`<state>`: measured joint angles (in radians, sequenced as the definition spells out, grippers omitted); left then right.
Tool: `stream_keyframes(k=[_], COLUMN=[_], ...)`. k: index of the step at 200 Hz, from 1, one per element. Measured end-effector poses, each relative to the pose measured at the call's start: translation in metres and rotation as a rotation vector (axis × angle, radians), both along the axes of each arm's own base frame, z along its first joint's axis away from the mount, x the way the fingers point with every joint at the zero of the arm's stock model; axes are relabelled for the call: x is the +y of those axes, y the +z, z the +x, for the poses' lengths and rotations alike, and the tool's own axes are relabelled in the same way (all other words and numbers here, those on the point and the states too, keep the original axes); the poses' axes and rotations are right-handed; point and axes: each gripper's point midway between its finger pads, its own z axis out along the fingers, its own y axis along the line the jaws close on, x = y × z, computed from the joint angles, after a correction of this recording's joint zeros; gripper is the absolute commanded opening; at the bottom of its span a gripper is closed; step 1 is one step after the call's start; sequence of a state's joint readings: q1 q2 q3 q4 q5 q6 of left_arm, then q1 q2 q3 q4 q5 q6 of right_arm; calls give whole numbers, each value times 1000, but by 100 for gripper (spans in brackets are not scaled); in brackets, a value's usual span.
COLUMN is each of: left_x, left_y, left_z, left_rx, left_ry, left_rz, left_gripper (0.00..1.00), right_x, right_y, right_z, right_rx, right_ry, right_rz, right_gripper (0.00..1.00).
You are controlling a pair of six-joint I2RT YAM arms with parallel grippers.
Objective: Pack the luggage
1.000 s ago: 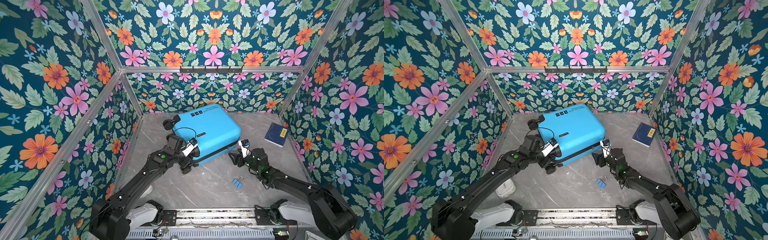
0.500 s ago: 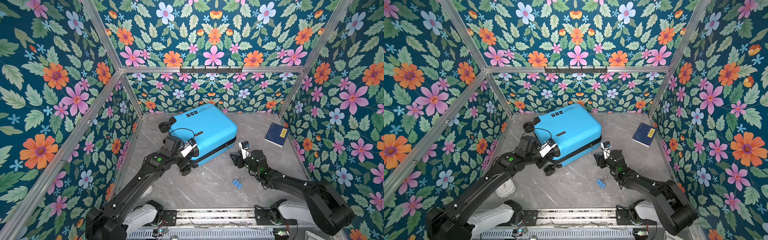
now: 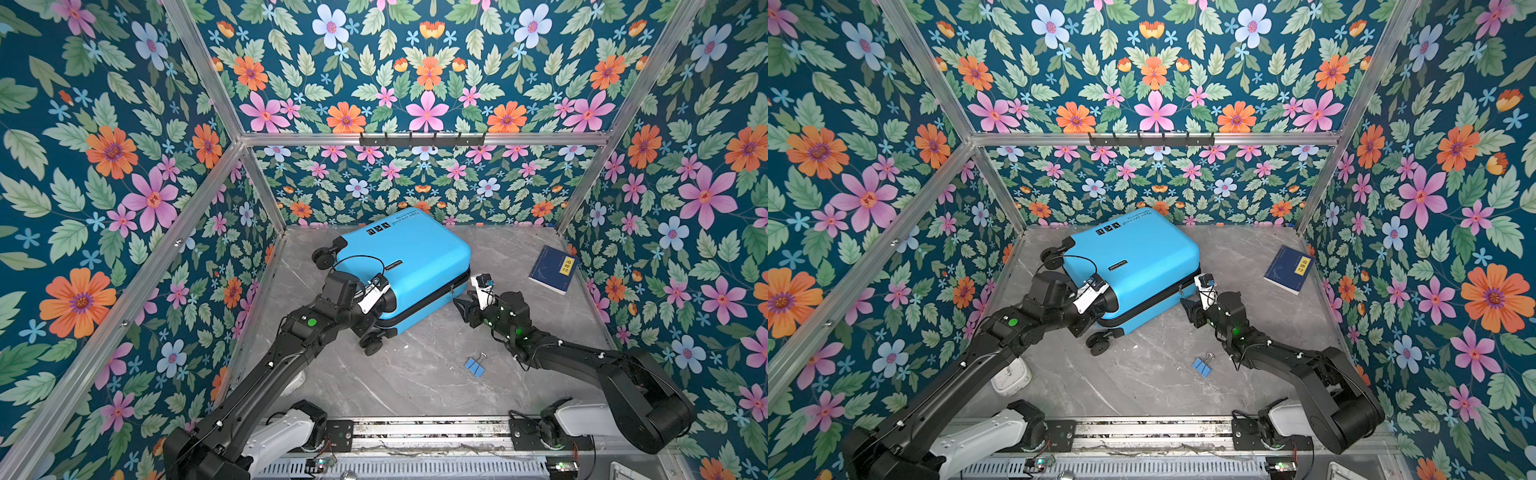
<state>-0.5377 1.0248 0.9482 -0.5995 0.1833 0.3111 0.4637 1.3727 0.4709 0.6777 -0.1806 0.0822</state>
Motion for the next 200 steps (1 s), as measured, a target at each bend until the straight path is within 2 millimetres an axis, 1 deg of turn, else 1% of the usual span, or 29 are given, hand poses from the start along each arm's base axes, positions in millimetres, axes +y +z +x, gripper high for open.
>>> stream_keyframes(k=[44,78,150,200], left_x=[0,1,2,2], left_y=[0,0,2,3], left_z=[0,0,0,0], left_rx=[0,1,1,1], left_ry=[0,8,20,21], left_rz=[-1,-3,-13,-14], left_gripper=[0,0,0,0], right_x=[14,18,26,27], right_y=[4,2,-9,-7], right_z=[18,25,25,26], right_rx=[-8,-3,36,36], right_ry=[29,31,67,65], right_rz=[8,6,15,23], right_gripper=[54,49,40,31])
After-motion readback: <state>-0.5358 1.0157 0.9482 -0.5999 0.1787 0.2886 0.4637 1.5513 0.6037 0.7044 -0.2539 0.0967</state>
